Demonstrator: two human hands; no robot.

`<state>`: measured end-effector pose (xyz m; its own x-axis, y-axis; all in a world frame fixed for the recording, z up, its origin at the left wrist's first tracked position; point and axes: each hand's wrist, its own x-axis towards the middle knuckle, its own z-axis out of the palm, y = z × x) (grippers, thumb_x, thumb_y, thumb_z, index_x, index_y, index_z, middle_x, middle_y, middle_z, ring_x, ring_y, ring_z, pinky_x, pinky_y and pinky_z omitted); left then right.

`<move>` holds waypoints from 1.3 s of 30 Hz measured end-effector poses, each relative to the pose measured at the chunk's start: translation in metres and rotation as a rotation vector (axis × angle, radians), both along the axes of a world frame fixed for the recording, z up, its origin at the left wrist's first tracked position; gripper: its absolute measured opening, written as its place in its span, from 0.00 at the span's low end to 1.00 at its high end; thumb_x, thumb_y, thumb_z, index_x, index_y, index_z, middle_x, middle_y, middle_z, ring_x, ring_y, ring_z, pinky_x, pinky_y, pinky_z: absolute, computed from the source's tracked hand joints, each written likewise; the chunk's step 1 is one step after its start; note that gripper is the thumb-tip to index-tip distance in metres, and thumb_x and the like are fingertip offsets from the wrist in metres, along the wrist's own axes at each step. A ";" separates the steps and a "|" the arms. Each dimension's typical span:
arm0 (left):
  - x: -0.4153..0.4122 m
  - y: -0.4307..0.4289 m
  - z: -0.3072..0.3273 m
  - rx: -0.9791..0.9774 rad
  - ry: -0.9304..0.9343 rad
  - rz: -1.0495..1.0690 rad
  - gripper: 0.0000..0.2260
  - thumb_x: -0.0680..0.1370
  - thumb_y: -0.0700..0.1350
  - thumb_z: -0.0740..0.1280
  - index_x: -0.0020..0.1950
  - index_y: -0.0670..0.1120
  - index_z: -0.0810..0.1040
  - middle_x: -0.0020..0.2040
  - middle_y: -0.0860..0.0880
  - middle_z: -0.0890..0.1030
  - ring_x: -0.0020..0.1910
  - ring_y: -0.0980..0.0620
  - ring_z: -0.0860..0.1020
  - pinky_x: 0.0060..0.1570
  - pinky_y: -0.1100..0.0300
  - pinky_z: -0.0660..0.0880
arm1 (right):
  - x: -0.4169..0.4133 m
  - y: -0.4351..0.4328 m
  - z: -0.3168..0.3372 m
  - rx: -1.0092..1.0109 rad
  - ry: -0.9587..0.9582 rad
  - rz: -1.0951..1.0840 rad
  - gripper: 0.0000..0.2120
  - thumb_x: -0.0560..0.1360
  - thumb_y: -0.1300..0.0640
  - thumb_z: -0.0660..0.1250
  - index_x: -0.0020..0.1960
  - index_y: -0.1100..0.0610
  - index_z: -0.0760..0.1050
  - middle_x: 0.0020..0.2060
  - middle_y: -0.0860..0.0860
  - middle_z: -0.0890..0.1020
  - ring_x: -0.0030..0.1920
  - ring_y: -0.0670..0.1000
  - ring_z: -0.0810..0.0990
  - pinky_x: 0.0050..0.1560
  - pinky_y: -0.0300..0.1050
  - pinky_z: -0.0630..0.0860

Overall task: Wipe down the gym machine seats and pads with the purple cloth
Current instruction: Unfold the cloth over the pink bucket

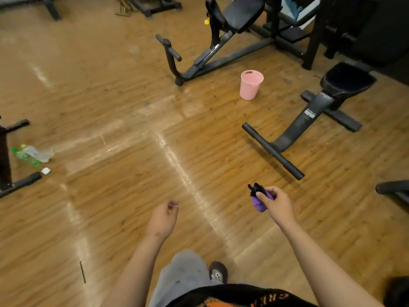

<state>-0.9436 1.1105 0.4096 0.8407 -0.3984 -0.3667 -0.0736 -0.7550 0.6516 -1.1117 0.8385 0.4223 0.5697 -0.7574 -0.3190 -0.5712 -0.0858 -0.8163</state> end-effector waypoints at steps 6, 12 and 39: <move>0.076 -0.064 -0.018 0.004 0.069 -0.104 0.06 0.79 0.42 0.63 0.51 0.54 0.74 0.49 0.54 0.80 0.51 0.52 0.78 0.44 0.60 0.68 | 0.088 -0.049 -0.023 0.068 -0.015 -0.077 0.05 0.75 0.59 0.70 0.50 0.59 0.78 0.43 0.49 0.82 0.43 0.44 0.79 0.37 0.35 0.70; 0.232 -0.142 -0.026 0.122 0.215 -0.305 0.11 0.81 0.44 0.60 0.62 0.45 0.74 0.59 0.47 0.78 0.58 0.47 0.76 0.53 0.58 0.71 | 0.226 -0.109 -0.033 0.087 0.048 -0.072 0.05 0.75 0.57 0.71 0.49 0.58 0.79 0.44 0.49 0.82 0.46 0.50 0.80 0.40 0.39 0.72; 0.685 -0.644 0.002 0.176 -0.085 -0.487 0.16 0.81 0.44 0.61 0.69 0.45 0.71 0.68 0.46 0.73 0.67 0.47 0.71 0.64 0.56 0.67 | 0.630 -0.617 -0.013 0.134 -0.055 -0.435 0.06 0.74 0.62 0.70 0.49 0.63 0.76 0.40 0.55 0.78 0.36 0.47 0.75 0.32 0.28 0.71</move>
<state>-0.2584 0.4668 0.4115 0.6031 -0.6888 -0.4022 -0.4903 -0.7179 0.4942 -0.4818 0.2219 0.4097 0.2270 -0.8839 -0.4089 -0.4861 0.2609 -0.8340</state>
